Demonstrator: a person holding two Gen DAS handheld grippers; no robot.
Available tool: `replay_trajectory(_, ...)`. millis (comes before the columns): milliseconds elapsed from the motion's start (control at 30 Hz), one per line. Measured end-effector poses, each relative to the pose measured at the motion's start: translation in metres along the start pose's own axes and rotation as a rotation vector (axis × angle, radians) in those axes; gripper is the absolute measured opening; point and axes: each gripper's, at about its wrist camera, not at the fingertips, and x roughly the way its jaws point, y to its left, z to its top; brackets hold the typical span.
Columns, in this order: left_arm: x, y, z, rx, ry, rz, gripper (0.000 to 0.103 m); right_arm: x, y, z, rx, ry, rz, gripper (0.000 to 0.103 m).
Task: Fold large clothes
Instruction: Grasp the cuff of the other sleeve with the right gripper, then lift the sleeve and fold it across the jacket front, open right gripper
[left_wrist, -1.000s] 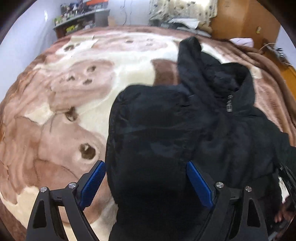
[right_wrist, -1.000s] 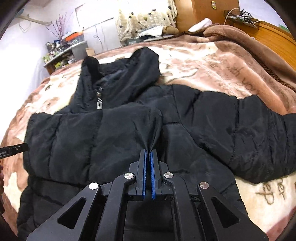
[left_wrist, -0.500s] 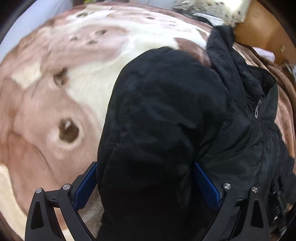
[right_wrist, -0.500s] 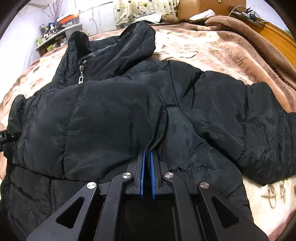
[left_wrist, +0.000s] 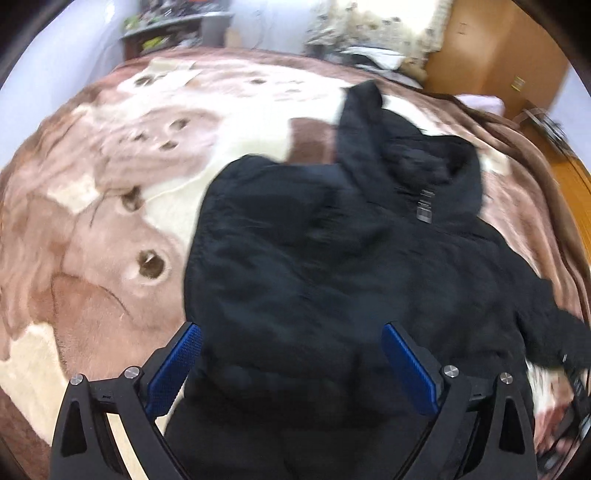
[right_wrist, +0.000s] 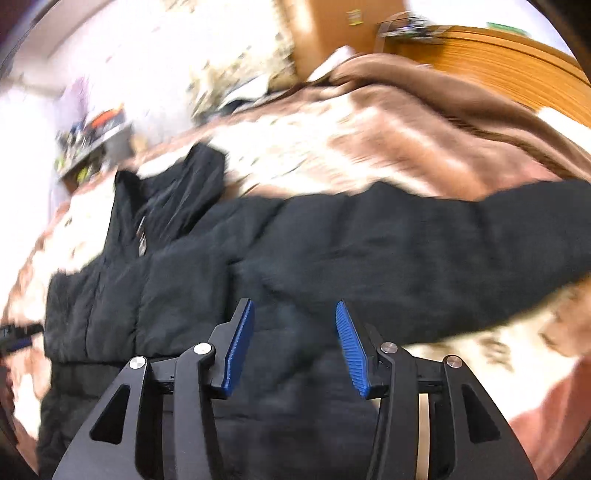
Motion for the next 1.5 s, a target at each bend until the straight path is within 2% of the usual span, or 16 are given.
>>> replay_trajectory(100, -0.029, -0.029, -0.013, 0.065, -0.031, -0.048, 0.099, -0.027, -0.048, 0.003, 0.094, -0.04, -0.038, 0.047)
replay_trajectory(200, -0.044, -0.061, -0.025, 0.066, -0.034, -0.115, 0.099, -0.051, -0.096, 0.003, 0.155, -0.091, -0.122, 0.048)
replay_trajectory(300, -0.04, -0.096, -0.035, 0.075, -0.023, -0.175, 0.099, -0.066, -0.142, 0.002, 0.24, -0.119, -0.197, 0.053)
replay_trajectory(367, -0.03, -0.117, -0.044, 0.096, 0.002, -0.196, 0.099, -0.073, -0.172, 0.002, 0.299, -0.14, -0.235, 0.061)
replay_trajectory(433, -0.017, -0.133, -0.052, 0.107, 0.037, -0.192, 0.099, -0.075, -0.192, 0.004, 0.331, -0.145, -0.258, 0.063)
replay_trajectory(533, -0.002, -0.145, -0.06, 0.129, 0.045, -0.172, 0.099, -0.073, -0.213, 0.008, 0.346, -0.145, -0.286, 0.063)
replay_trajectory(600, 0.007, -0.147, -0.065, 0.139, 0.055, -0.154, 0.099, -0.071, -0.222, 0.011, 0.342, -0.155, -0.271, 0.064)
replay_trajectory(800, 0.029, -0.146, -0.07, 0.146, 0.095, -0.122, 0.099, -0.052, -0.236, 0.021, 0.329, -0.127, -0.319, 0.064)
replay_trajectory(933, 0.035, -0.148, -0.074, 0.186, 0.081, -0.096, 0.099, -0.048, -0.239, 0.025, 0.339, -0.137, -0.341, 0.064)
replay_trajectory(1000, 0.039, -0.145, -0.074, 0.174, 0.099, -0.113, 0.099, -0.049, -0.236, 0.026, 0.325, -0.149, -0.348, 0.05)
replay_trajectory(1067, 0.041, -0.141, -0.074, 0.163, 0.1, -0.107, 0.099, -0.05, -0.233, 0.028, 0.305, -0.149, -0.348, 0.024)
replay_trajectory(1167, 0.043, -0.135, -0.072, 0.155, 0.103, -0.111, 0.099, -0.061, -0.225, 0.032, 0.275, -0.176, -0.333, 0.009)
replay_trajectory(1233, 0.041, -0.128, -0.071, 0.135, 0.107, -0.121, 0.099, -0.068, -0.216, 0.037, 0.253, -0.193, -0.319, 0.006)
replay_trajectory(1500, 0.029, -0.104, -0.061, 0.101, 0.084, -0.131, 0.099, -0.087, -0.155, 0.057, 0.14, -0.251, -0.203, 0.005)
